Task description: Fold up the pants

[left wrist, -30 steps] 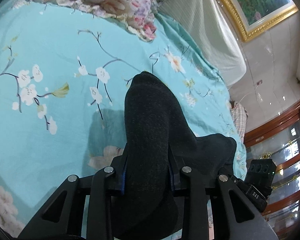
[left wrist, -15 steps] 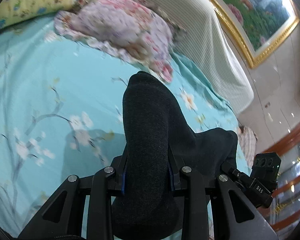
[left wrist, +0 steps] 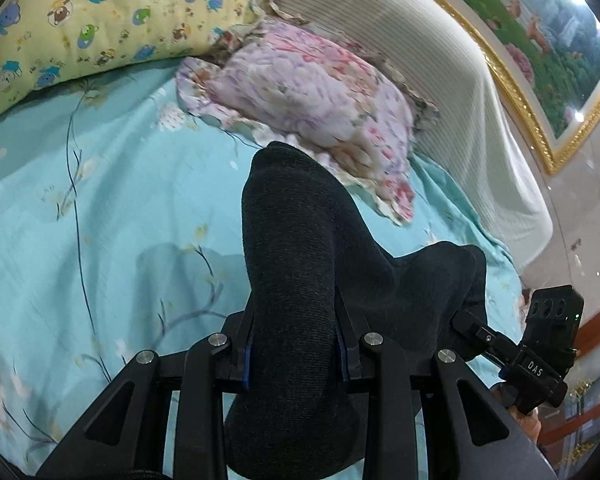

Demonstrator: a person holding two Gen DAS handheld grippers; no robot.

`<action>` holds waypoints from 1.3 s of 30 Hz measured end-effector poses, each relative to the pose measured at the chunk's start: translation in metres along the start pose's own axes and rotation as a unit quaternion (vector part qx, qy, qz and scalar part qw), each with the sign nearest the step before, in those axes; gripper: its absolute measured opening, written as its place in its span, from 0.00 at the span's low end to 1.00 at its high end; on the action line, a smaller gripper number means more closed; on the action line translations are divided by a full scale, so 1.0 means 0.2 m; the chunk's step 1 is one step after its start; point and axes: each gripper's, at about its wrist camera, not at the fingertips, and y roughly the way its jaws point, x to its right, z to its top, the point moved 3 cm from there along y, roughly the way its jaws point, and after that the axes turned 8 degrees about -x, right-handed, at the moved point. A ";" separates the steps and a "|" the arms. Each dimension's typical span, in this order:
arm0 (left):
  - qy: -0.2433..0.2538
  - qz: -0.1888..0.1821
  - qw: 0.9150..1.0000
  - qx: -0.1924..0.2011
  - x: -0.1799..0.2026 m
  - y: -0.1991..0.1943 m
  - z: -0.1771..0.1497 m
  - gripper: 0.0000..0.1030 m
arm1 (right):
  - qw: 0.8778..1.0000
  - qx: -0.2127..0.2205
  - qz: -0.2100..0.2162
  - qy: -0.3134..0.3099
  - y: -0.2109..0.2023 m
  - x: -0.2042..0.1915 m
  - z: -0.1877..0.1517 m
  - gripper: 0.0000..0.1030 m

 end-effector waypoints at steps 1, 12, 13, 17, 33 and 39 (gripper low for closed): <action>-0.002 0.002 1.000 0.001 -0.01 0.01 0.02 0.29 | 1.000 -0.002 0.000 -0.003 0.02 0.00 0.02 0.46; -0.022 0.025 0.999 -0.001 -0.14 0.13 0.09 0.29 | 1.000 -0.021 -0.002 -0.013 0.24 0.05 0.16 0.46; -0.024 0.026 0.999 -0.003 -0.15 0.14 0.09 0.29 | 1.000 -0.024 -0.004 -0.013 0.26 0.05 0.16 0.46; -0.024 0.028 0.999 -0.007 -0.18 0.18 0.08 0.30 | 0.999 -0.031 -0.011 -0.016 0.31 0.08 0.16 0.47; -0.015 0.065 0.998 0.001 -0.18 0.16 0.05 0.51 | 0.999 -0.035 -0.035 -0.010 0.32 0.17 0.12 0.70; -0.018 0.076 0.997 0.008 -0.18 0.10 0.02 0.60 | 0.999 -0.024 -0.042 -0.021 0.28 0.10 0.12 0.77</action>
